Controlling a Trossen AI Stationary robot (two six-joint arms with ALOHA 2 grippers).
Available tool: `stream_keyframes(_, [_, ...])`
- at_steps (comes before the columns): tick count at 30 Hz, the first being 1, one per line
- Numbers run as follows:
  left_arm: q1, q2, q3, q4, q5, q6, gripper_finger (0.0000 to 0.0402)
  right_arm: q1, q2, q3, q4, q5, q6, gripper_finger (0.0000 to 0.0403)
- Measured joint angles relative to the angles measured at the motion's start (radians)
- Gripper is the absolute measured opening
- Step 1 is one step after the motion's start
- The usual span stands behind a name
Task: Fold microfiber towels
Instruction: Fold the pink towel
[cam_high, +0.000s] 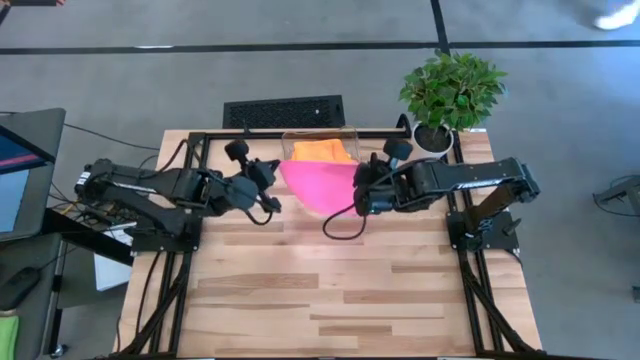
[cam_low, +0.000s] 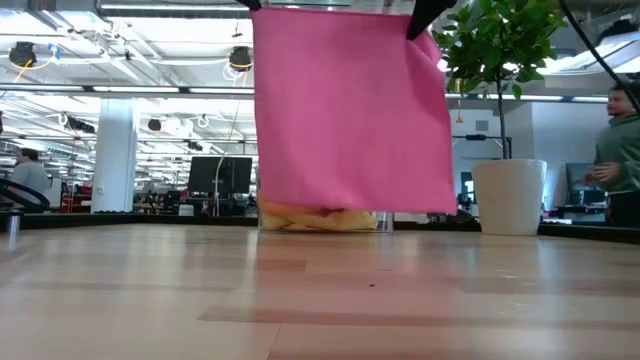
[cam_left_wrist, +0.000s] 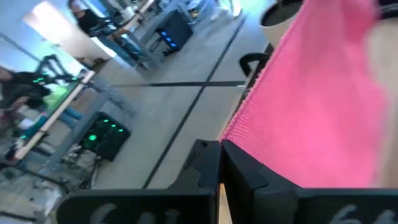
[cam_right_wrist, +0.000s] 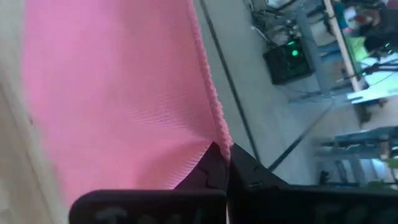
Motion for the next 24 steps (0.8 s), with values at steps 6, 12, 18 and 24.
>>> stream_keyframes(6, [-0.046, 0.0, 0.0, -0.104, 0.143, -0.098, 0.0, 0.067, 0.0, -0.055, -0.004, -0.084, 0.081, 0.0011])
stream_keyframes(12, [-0.145, 0.0, -0.025, -0.171, 0.293, -0.278, 0.0, 0.196, 0.001, -0.153, 0.01, -0.186, 0.246, 0.0004])
stream_keyframes(18, [-0.247, 0.001, -0.139, -0.135, 0.394, -0.469, 0.0, 0.309, 0.001, -0.244, 0.156, -0.264, 0.308, 0.0014])
stream_keyframes(24, [-0.347, 0.0, -0.259, -0.034, 0.418, -0.645, 0.0, 0.37, 0.0, -0.36, 0.355, -0.364, 0.329, 0.0004])
